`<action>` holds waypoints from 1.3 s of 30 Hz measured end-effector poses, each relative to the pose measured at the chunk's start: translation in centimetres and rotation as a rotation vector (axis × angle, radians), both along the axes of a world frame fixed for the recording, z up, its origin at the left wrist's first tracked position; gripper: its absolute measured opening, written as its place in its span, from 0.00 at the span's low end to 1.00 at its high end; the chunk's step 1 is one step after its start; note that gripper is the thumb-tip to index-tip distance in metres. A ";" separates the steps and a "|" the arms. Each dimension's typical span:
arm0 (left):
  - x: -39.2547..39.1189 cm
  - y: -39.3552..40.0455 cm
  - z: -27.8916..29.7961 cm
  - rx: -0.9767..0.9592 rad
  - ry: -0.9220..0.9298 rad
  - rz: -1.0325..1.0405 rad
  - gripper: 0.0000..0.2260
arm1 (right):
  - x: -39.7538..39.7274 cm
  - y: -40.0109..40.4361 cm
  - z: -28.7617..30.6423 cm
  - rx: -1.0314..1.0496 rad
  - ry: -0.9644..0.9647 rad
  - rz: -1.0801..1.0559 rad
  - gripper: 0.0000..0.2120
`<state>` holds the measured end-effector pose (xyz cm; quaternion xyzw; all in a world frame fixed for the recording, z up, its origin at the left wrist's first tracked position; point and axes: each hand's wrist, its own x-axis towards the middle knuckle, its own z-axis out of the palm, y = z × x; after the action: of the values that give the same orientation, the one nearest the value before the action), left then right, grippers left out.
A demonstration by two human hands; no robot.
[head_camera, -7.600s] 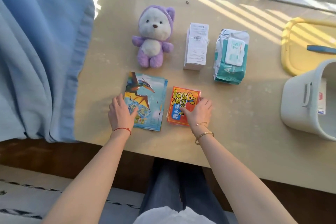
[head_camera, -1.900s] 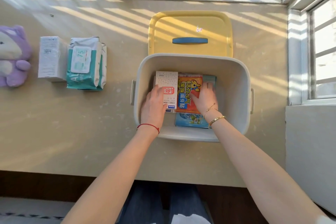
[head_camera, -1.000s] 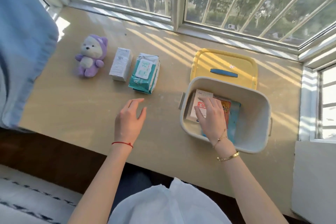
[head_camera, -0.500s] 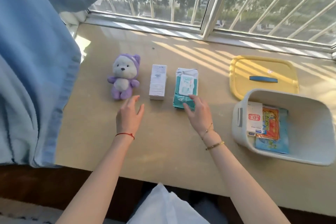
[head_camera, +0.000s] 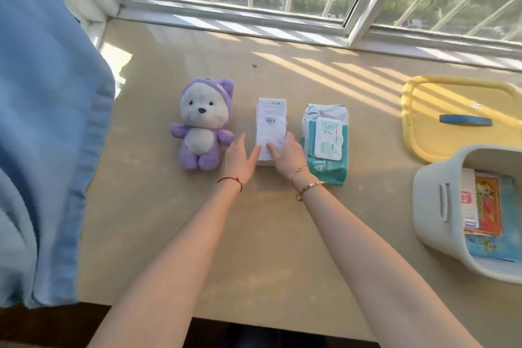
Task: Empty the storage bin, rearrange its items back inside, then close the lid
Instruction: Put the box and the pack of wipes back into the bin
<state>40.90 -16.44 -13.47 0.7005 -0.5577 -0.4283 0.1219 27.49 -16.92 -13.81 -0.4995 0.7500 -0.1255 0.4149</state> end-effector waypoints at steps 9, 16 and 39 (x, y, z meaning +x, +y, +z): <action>-1.0 0.2 -0.6 0.100 0.165 0.032 0.14 | 0.2 0.3 -0.5 0.026 -0.065 -0.077 0.21; -2.8 3.2 5.1 -0.096 0.237 0.054 0.13 | -2.1 3.3 5.9 -0.176 -0.210 -0.150 0.20; -42.6 18.1 13.4 -0.026 0.323 -0.180 0.11 | -42.1 21.5 16.2 -0.174 -0.116 -0.331 0.23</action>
<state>-1.69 1.71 -0.11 0.5681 -0.5967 -0.5374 0.1801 -14.56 4.54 2.36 -0.3951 0.7832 -0.2848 0.3864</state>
